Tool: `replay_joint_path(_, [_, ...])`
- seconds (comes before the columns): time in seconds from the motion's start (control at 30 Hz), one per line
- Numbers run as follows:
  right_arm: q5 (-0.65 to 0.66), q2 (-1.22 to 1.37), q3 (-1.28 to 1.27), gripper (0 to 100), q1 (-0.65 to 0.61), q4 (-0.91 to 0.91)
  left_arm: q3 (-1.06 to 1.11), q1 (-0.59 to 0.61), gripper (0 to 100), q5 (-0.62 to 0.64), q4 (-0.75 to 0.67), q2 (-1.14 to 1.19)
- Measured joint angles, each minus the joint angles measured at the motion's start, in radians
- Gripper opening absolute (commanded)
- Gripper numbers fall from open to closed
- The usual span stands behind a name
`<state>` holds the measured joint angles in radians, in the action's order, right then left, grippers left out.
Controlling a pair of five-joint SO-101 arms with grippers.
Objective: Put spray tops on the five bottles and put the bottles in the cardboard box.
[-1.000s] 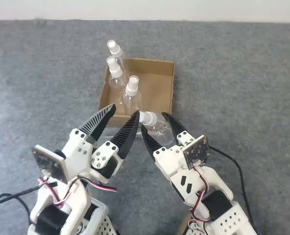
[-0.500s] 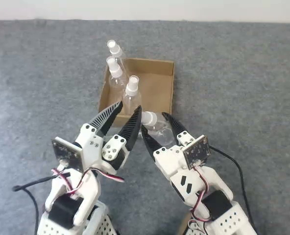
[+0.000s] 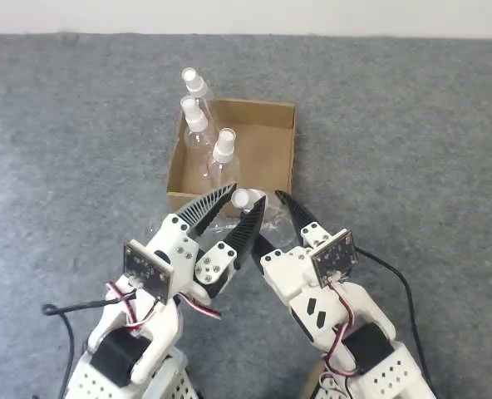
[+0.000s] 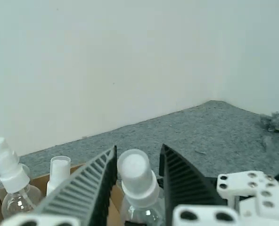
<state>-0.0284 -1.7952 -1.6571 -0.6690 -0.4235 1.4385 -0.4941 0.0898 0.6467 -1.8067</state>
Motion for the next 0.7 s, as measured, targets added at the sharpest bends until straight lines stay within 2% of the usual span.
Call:
replay_joint_path(0.27, [0.000,0.000,0.000,8.9,-0.003,-0.040,0.000,-0.002,13,-0.005,-0.025,0.000])
replay_joint_path(0.5, [0.110,0.000,0.000,8.9,-0.037,-0.068,0.000,-0.002,13,-0.005,-0.025,0.000])
replay_joint_path(0.7, [0.121,0.000,0.000,8.9,-0.035,-0.091,0.000,-0.002,13,-0.008,-0.025,0.000])
